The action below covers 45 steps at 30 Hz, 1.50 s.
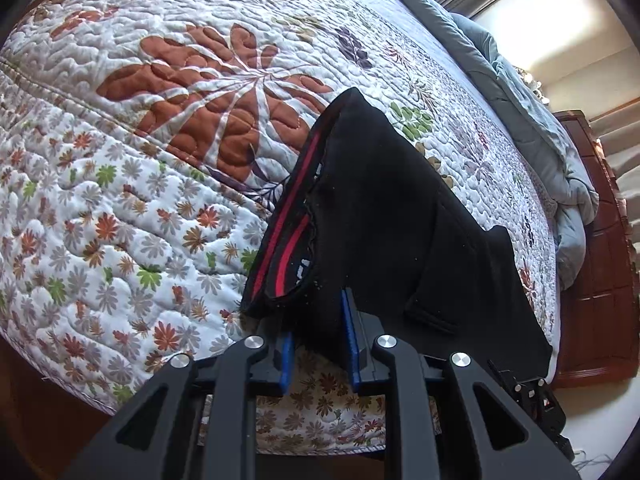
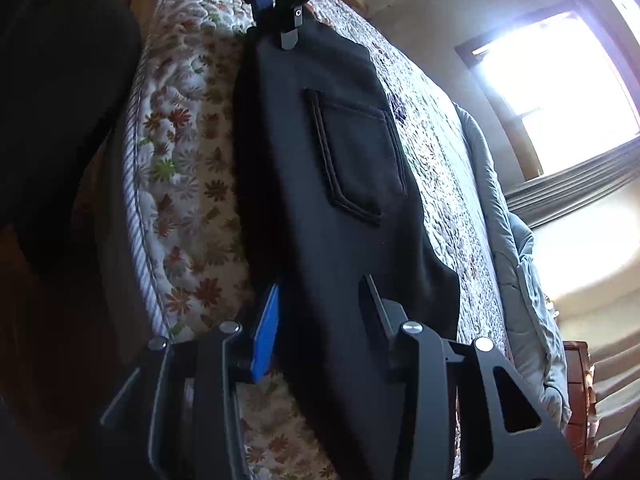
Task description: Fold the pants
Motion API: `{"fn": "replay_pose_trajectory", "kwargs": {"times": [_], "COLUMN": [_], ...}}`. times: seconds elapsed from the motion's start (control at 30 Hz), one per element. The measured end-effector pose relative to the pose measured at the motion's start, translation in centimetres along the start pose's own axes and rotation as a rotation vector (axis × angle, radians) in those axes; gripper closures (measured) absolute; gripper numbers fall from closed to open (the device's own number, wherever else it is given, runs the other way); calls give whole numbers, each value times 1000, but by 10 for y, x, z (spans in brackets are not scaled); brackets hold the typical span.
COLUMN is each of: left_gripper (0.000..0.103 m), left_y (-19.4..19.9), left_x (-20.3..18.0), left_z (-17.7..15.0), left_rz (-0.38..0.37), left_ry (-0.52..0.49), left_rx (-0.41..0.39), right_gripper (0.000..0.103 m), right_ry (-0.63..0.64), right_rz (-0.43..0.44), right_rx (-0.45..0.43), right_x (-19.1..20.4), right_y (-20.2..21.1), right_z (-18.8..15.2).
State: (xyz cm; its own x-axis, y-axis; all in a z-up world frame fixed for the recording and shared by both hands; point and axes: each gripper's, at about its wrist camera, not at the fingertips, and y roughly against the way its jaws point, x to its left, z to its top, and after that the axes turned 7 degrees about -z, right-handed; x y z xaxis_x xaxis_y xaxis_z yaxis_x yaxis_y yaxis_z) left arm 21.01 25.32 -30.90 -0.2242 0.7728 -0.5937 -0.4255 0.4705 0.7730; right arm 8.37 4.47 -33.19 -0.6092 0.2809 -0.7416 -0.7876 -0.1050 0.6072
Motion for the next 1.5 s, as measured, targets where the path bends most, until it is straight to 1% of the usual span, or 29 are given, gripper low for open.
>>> {"fn": "replay_pose_trajectory", "kwargs": {"times": [0.07, 0.1, 0.17, 0.23, 0.37, 0.4, 0.47, 0.5, 0.53, 0.57, 0.6, 0.63, 0.7, 0.73, 0.8, 0.87, 0.93, 1.0, 1.07, 1.1, 1.13, 1.2, 1.27, 1.3, 1.33, 1.37, 1.4, 1.43, 1.5], "left_gripper": [84, 86, 90, 90, 90, 90, 81, 78, 61, 39, 33, 32, 32, 31, 28, 26, 26, 26, 26, 26, 25, 23, 12, 9, 3, 4, 4, 4, 4], "left_y": [0, 0, 3, 7, 9, 7, 6, 7, 10, 17, 27, 37, 59, 63, 61, 43, 25, -2, -22, -30, -36, -42, -46, -49, -52, -55, -56, -58, -56], "left_x": [0, 1, 0, -1, 4, 5, 3, 2, 0, -3, -5, -7, -20, -26, -49, -69, -77, -86, -89, -86, -83, -76, -76, -80, -83, -86, -87, -86, -83], "left_z": [0, -1, -3, -6, -11, -11, -10, -10, -10, -11, -12, -13, -16, -15, -16, -12, -8, -6, -7, -9, -11, -17, -23, -25, -26, -26, -27, -26, -23], "left_rz": [6, 12, 24, 26, 17, 23, 33, 32, 45, 83, 140, 198, 306, 310, 275, 227, 205, 199, 224, 241, 254, 251, 252, 260, 266, 277, 282, 283, 260], "left_ry": [-1, 2, 14, 22, 42, 34, 19, 15, 9, 1, -6, -13, -54, -71, -148, -219, -248, -281, -311, -320, -326, -344, -377, -394, -404, -405, -401, -395, -368], "left_rx": [-2, -7, -26, -37, -23, -20, -24, -28, -37, -63, -108, -154, -260, -283, -309, -273, -243, -191, -155, -138, -127, -134, -151, -145, -144, -147, -147, -146, -154], "right_gripper": [79, 98, 98, 98, 98, 93, 86, 75, 69, 68, 65, 64, 64, 64, 63, 63, 63, 62, 63, 66, 63, 63, 63, 62, 56, 52, 49, 45, 42], "right_ry": [-3, -16, -32, -45, -27, -39, -107, -195, -262, -370, -528, -627, -868, -928, -1025, -1079, -1132, -1269, -1397, -1465, -1571, -1770, -2085, -2234, -2319, -2413, -2476, -2506, -2567], "right_rz": [4, 26, 26, 28, 63, 57, 86, 124, 139, 159, 182, 174, 89, 50, -68, -116, -118, -43, -30, -40, -69, -77, -50, -24, 2, 45, 73, 90, 110], "right_rx": [23, 38, 24, 17, 43, 32, 25, 22, 20, 26, 47, 69, 174, 218, 384, 449, 505, 546, 509, 505, 501, 459, 337, 245, 181, 100, 32, -5, -41], "right_x": [-3, -4, -8, -12, 2, 1, -12, -31, -45, -68, -99, -118, -162, -173, -189, -194, -193, -188, -190, -194, -199, -203, -198, -193, -189, -184, -181, -179, -178], "right_y": [-7, -12, -9, -6, -20, -17, -10, 1, 8, 18, 29, 34, 38, 34, 24, 15, 3, -5, 6, 14, 29, 49, 70, 78, 81, 82, 81, 80, 71], "right_z": [1, 3, 7, 8, 2, 1, -2, -8, -15, -29, -57, -80, -160, -189, -270, -318, -359, -410, -440, -458, -488, -536, -601, -627, -641, -656, -666, -670, -680]}}
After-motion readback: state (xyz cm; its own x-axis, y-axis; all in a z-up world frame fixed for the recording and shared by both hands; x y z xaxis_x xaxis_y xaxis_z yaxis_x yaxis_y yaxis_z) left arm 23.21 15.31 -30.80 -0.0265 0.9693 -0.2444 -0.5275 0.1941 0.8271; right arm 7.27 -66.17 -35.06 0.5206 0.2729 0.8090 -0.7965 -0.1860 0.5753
